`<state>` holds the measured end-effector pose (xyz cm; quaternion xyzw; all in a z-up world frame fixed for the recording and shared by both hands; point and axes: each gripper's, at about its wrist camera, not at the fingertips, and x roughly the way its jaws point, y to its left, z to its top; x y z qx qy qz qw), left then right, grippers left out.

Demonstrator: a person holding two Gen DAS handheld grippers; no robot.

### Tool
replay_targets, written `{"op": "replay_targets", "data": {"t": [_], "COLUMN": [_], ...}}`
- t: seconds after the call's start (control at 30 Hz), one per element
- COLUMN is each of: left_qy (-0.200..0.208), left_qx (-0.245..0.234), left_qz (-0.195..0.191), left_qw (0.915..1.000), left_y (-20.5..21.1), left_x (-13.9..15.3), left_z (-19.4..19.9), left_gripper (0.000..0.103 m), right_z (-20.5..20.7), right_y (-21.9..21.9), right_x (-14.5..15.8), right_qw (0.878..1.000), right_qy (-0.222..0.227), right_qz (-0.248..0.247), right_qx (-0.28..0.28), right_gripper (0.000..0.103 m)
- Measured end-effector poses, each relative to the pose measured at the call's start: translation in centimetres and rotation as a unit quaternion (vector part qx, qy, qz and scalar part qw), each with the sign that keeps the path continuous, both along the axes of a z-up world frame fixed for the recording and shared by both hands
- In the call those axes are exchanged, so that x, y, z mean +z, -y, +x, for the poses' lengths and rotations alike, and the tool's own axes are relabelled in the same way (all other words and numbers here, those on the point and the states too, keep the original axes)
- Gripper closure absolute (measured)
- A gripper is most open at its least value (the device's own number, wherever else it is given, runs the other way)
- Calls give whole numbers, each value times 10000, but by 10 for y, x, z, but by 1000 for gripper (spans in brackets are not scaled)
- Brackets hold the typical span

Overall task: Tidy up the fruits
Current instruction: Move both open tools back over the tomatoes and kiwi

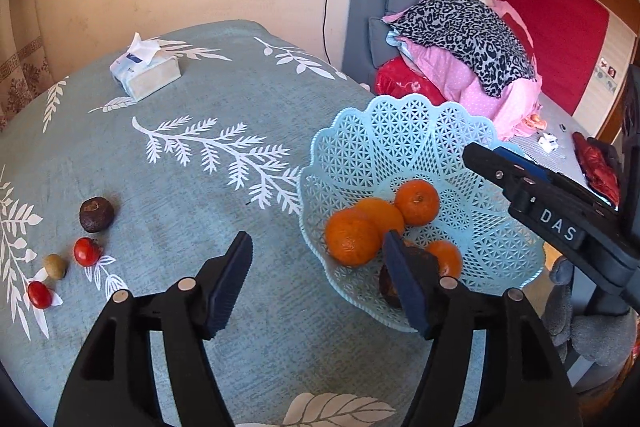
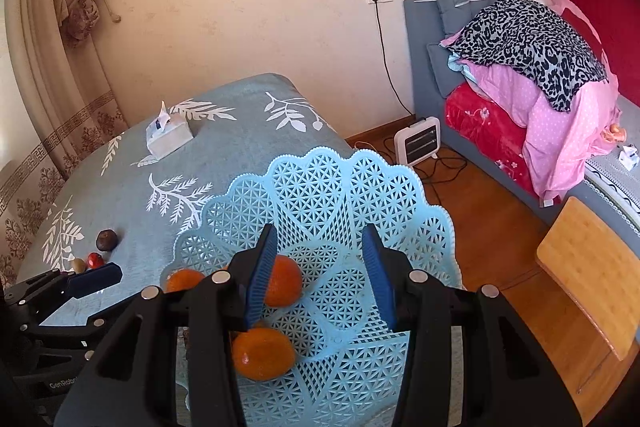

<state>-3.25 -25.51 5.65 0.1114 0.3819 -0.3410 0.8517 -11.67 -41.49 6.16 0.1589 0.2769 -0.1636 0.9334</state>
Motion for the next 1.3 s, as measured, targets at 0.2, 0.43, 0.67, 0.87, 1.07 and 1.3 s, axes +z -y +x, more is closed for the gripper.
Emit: {"op": "replay_targets", "data": {"t": [0.2, 0.43, 0.67, 0.87, 1.07, 1.3], "left_qy": [4, 197, 233, 196, 193, 292], "left_qx": [272, 654, 1044, 1365, 1696, 2108], "left_qz": [49, 82, 40, -7, 54, 182], "left_qw": [9996, 9976, 9943, 9905, 9853, 9769], "left_y": [-16, -42, -74, -105, -134, -171], "left_x": [-2, -1, 1, 0, -4, -7], "left_z": [6, 13, 23, 31, 38, 46], "left_gripper": [34, 34, 34, 34, 34, 31], "right_z": [0, 5, 17, 28, 37, 51], "right_y": [-10, -33, -58, -81, -104, -133], "right_x": [6, 10, 11, 15, 18, 11], "right_qw": [9999, 9992, 9976, 9953, 9924, 9873], "right_qy": [67, 77, 17, 11, -11, -169], "right_qz": [-74, -145, -190, -207, -242, -273], "right_qx": [89, 352, 667, 948, 1209, 1556], "right_gripper": [57, 57, 57, 57, 57, 57]}}
